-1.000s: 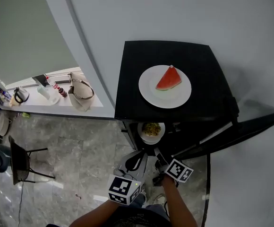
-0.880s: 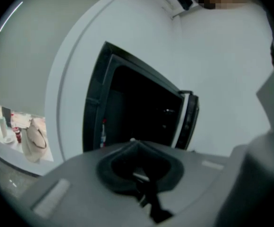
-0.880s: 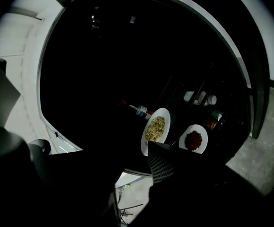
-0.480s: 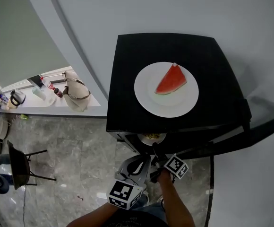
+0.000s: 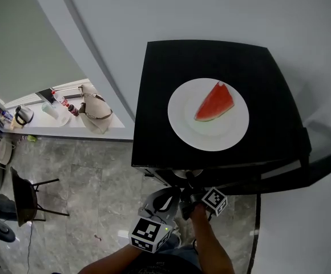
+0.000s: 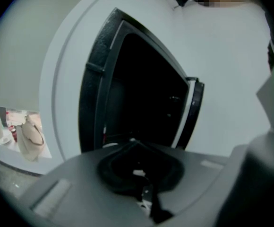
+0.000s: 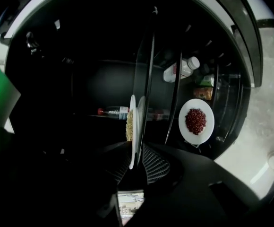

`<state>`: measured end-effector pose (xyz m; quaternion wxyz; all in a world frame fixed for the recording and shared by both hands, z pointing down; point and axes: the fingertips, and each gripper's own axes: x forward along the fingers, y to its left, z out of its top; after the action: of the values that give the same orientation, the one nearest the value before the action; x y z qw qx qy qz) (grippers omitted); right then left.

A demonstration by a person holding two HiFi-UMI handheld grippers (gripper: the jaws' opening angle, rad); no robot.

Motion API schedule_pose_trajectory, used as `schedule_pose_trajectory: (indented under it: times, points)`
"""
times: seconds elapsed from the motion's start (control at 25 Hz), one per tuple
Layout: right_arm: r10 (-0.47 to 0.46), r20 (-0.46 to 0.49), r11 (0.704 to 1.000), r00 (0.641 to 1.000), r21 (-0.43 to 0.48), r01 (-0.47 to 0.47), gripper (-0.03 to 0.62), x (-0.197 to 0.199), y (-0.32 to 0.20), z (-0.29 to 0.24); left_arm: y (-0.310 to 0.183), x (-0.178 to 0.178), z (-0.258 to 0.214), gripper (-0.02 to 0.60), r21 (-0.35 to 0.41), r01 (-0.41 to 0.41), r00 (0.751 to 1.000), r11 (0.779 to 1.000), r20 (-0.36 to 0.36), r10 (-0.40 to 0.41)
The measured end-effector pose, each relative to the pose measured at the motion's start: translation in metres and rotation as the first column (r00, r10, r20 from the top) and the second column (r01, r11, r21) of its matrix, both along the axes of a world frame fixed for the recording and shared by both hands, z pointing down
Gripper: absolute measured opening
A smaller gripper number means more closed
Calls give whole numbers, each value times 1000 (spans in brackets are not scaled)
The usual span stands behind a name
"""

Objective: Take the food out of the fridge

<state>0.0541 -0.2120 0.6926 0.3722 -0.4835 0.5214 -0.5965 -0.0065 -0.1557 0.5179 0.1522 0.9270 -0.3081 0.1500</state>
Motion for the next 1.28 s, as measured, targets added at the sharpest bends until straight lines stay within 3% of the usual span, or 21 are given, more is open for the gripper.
schedule_pose_trajectory:
  times: [0.36, 0.48, 0.8, 1.28]
  points:
    - [-20, -8, 999, 1000, -39, 20, 59, 0, 5, -1, 3, 0, -4, -4, -3, 12, 1000, 1000, -8, -12]
    - [-18, -1, 1000, 1000, -22, 18, 18, 1, 6, -5, 4, 1, -4, -4, -7, 15, 1000, 1000, -11, -15]
    - [-45, 63, 999, 997, 9, 45, 11, 3, 12, -13, 9, 1, -5, -5, -2, 16, 1000, 1000, -13, -16]
    - [-116, 37, 989, 993, 93, 112, 11, 22, 86, -108, 11, 5, -36, -4, 45, 97, 994, 994, -52, -94]
